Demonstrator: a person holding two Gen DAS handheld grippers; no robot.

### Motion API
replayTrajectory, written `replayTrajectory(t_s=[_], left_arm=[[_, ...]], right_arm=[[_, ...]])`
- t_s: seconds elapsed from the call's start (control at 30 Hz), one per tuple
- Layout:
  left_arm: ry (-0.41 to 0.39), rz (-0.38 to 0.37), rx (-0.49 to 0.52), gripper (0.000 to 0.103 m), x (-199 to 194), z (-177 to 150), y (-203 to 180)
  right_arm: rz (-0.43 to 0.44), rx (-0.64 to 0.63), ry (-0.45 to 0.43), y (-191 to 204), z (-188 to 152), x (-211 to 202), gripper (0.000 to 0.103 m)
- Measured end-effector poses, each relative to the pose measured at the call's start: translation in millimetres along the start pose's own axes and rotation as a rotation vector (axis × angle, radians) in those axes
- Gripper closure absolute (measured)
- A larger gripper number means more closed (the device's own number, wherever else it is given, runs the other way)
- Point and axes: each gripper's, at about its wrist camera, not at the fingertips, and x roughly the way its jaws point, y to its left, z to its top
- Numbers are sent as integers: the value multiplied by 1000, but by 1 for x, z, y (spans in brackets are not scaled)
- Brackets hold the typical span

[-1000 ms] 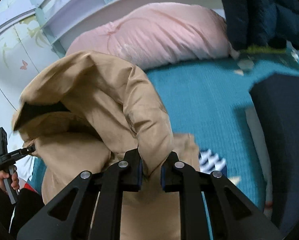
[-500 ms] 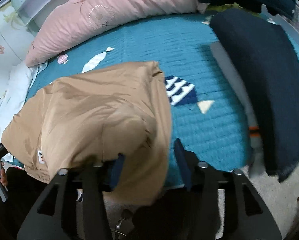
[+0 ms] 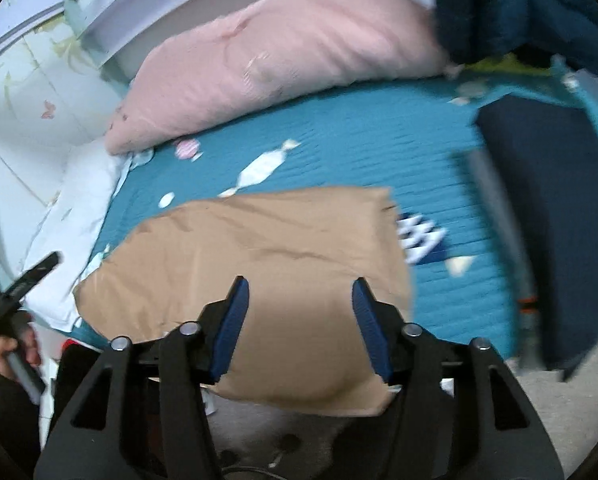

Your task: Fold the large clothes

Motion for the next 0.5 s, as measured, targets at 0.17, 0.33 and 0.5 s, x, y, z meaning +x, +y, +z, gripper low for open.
replayTrajectory(t_s=[0.17, 0.33, 0.5], left_arm=[[209, 48, -21, 24, 54, -35, -7], [410, 42, -66, 23, 89, -90, 13], [388, 57, -37, 21, 94, -93, 12]], right_arm=[[-98, -9, 226, -2, -15, 80, 100], [-157, 122, 353, -64, -44, 112, 103], [-177, 111, 355, -57, -40, 116, 103]])
